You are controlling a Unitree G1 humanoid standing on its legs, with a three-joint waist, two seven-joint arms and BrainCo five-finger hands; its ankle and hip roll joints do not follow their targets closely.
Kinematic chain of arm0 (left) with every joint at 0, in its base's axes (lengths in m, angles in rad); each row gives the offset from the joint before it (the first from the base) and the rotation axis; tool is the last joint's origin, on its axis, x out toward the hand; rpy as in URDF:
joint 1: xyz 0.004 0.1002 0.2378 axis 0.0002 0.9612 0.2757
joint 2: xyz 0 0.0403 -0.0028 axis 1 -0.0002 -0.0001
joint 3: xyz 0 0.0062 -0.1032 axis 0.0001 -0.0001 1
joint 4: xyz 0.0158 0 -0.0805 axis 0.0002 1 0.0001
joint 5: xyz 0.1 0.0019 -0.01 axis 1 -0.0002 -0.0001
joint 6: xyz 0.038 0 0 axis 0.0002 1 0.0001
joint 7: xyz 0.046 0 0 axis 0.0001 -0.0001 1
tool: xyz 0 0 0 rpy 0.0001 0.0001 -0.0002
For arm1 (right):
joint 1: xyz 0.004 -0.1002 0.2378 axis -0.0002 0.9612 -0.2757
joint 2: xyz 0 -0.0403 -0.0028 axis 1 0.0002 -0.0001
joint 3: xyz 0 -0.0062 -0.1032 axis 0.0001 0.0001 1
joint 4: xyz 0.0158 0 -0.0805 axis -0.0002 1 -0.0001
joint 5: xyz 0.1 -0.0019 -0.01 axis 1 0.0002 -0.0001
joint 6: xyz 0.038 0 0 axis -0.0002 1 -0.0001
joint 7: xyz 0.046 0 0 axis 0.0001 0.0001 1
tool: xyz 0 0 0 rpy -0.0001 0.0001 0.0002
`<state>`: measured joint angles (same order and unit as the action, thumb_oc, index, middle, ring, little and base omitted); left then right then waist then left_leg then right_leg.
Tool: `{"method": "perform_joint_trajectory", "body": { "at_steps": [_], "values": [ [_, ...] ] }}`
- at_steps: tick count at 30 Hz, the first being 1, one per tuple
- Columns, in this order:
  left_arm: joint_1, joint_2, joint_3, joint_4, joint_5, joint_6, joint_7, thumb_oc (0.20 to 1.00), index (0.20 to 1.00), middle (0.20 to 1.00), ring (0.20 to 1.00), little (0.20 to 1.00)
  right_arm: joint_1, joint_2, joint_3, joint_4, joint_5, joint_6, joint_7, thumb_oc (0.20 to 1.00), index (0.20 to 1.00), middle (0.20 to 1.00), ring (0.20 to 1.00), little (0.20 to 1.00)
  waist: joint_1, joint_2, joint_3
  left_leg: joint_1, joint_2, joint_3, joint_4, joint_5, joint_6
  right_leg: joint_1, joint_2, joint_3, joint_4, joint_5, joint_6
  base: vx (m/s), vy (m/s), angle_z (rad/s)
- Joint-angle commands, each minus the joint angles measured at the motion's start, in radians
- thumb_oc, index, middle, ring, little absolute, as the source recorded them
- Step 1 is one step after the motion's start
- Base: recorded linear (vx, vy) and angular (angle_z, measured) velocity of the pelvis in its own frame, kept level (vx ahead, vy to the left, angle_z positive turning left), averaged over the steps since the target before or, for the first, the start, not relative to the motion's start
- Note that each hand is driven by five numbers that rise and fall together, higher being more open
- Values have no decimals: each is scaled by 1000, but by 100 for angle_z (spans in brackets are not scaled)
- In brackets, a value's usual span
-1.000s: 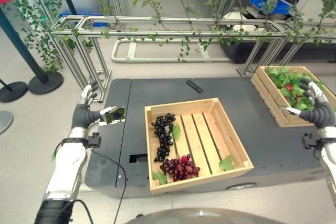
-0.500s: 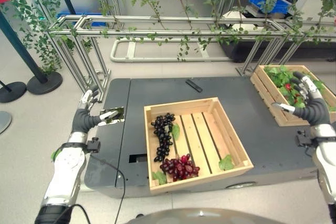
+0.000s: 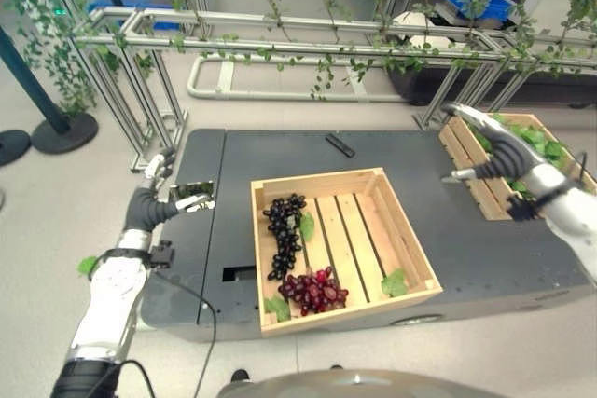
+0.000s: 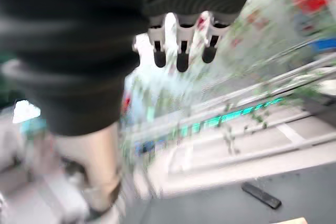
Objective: Pick up the fruits from the basket on one side to the basket on the other side
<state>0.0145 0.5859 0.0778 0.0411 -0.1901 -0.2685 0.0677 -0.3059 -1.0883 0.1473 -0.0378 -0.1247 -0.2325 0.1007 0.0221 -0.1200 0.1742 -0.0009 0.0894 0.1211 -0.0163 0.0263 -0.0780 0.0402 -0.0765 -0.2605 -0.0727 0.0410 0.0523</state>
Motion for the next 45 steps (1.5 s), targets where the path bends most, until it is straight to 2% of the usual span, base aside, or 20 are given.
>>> {"method": "perform_joint_trajectory", "body": {
  "at_steps": [1, 4, 7, 11, 16, 26, 29, 30, 31, 33, 38, 45],
  "values": [
    [-101, 87, 14, -51, -35, -61, 47, 1000, 1000, 1000, 1000, 1000, -170, -33, 66, 17, -45, -3, -22, 1000, 1000, 1000, 1000, 1000, 39, -17, 50, -64, 48, -15, 61, -32, -10, -73, -66, -24, 170, -89, 75, -119, -57, 39],
    [-133, 99, 18, -50, -37, -61, 67, 1000, 1000, 1000, 1000, 1000, -235, -42, 143, 23, -49, 8, 10, 1000, 1000, 1000, 1000, 1000, 52, -26, 74, -130, 52, -50, 88, -18, -13, -124, -66, -45, 206, -98, 69, -74, -49, 31],
    [-147, 97, 21, -59, -39, -59, 73, 1000, 1000, 1000, 1000, 1000, -244, -47, 168, 21, -53, 11, 28, 1000, 1000, 1000, 1000, 1000, 57, -28, 91, -163, 53, -72, 102, -12, -13, -142, -65, -62, 217, -103, 65, -30, -49, 31],
    [-183, 103, 30, -66, -54, -61, 99, 1000, 1000, 1000, 1000, 1000, -274, -31, 222, 14, -62, 21, 50, 1000, 1000, 1000, 1000, 1000, 83, -28, 151, -226, 49, -105, 127, -5, -16, -182, -63, -78, 218, -98, 63, -52, -30, 23],
    [-229, 128, 27, -66, -69, -61, 123, 1000, 1000, 1000, 1000, 1000, -320, -23, 266, 42, -106, 25, 20, 1000, 1000, 1000, 1000, 1000, 99, -20, 186, -271, 52, -118, 118, 17, -19, -228, -64, -89, 226, -92, 60, -68, -13, 7],
    [-312, 117, 0, -74, -143, -72, 168, 1000, 1000, 1000, 1000, 1000, -471, -36, 412, 158, -421, 45, -96, 1000, 1000, 1000, 1000, 1000, 130, 6, 279, -391, 35, -145, 172, 18, -19, -334, -83, -95, 269, -87, 61, -44, 5, 3],
    [-324, 112, -6, -73, -158, -74, 173, 1000, 1000, 1000, 1000, 1000, -505, -47, 446, 185, -491, 49, -121, 1000, 1000, 1000, 1000, 1000, 130, 13, 289, -420, 27, -151, 193, 14, -20, -358, -86, -96, 283, -88, 60, -39, 13, 9],
    [-342, 110, -26, -71, -176, -73, 177, 1000, 1000, 1000, 1000, 1000, -577, -79, 543, 215, -604, 51, -127, 1000, 1000, 1000, 1000, 1000, 141, 19, 301, -439, 22, -155, 207, 12, -20, -376, -92, -97, 296, -89, 60, -20, 18, 10],
    [-342, 108, -23, -70, -176, -74, 177, 1000, 1000, 1000, 1000, 1000, -589, -78, 554, 221, -604, 50, -130, 1000, 1000, 1000, 1000, 1000, 137, 21, 301, -441, 22, -155, 208, 11, -20, -378, -92, -96, 298, -89, 60, -49, 24, 8],
    [-355, 111, -44, -71, -182, -70, 180, 1000, 1000, 1000, 1000, 1000, -657, -90, 648, 268, -691, 58, -135, 1000, 1000, 1000, 1000, 1000, 146, 27, 321, -467, 18, -160, 221, 14, -22, -401, -96, -101, 313, -91, 61, -49, -2, 10],
    [-381, 108, -66, -78, -206, -69, 186, 1000, 1000, 1000, 1000, 1000, -709, -76, 738, 325, -776, 65, -148, 1000, 1000, 1000, 1000, 1000, 149, 37, 343, -516, 10, -181, 251, 17, -23, -441, -104, -113, 356, -105, 58, -34, -25, 13],
    [-371, 87, -82, -99, -225, -64, 184, 1000, 1000, 1000, 1000, 1000, -729, -54, 779, 357, -789, 63, -144, 1000, 1000, 1000, 1000, 1000, 158, 44, 346, -564, 4, -218, 263, 28, -27, -478, -103, -142, 395, -129, 48, -24, -48, 18]
  ]
}}
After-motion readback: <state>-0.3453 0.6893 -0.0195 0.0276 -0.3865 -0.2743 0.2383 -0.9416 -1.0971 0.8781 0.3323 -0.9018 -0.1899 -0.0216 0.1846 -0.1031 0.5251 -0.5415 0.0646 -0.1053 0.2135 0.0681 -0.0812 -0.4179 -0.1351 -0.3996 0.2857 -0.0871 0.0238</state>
